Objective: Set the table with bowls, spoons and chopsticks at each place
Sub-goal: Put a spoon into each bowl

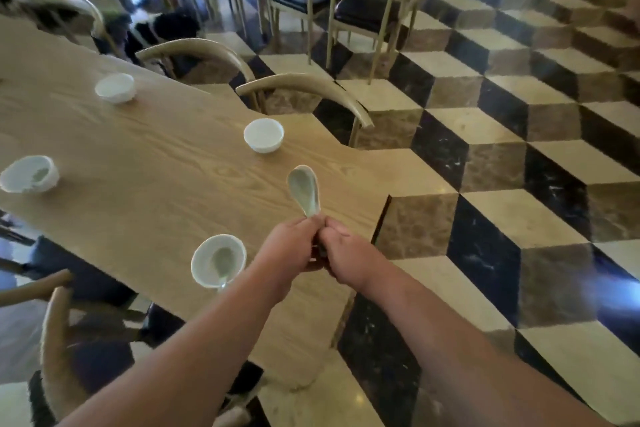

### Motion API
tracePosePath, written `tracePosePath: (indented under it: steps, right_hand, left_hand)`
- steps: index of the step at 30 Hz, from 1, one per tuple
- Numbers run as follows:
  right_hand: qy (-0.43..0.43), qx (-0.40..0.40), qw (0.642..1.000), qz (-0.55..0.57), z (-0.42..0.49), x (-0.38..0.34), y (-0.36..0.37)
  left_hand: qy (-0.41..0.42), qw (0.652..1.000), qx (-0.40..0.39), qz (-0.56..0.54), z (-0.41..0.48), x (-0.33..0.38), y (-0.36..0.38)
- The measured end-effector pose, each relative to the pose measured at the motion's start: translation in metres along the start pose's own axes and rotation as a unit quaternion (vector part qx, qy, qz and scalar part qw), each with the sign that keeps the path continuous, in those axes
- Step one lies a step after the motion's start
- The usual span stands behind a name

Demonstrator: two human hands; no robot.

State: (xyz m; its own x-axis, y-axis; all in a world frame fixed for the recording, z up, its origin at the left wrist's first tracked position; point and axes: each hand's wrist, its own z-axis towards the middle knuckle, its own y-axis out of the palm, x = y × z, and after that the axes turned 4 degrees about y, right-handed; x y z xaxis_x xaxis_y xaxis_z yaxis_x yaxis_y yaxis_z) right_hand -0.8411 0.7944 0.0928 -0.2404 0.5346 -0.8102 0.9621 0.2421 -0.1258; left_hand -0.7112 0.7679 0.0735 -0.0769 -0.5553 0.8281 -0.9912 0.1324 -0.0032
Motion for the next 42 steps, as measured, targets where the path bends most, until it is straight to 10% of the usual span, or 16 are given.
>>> tracePosePath:
  steps: [11,27,42]
  right_hand:
    - [0.021,-0.070,0.992,-0.105,0.109,-0.019,-0.112]
    - [0.003,-0.164,0.972,-0.170,0.352,-0.186,-0.393]
    - [-0.049,-0.429,0.810,-0.397,0.482,-0.290,-0.355]
  left_hand:
    - [0.015,0.978,0.169,-0.120,0.109,0.028,0.082]
    - [0.030,0.931,0.323,-0.168,0.356,0.249,0.257]
    - [0.011,0.748,0.560,-0.356,0.403,0.286,0.206]
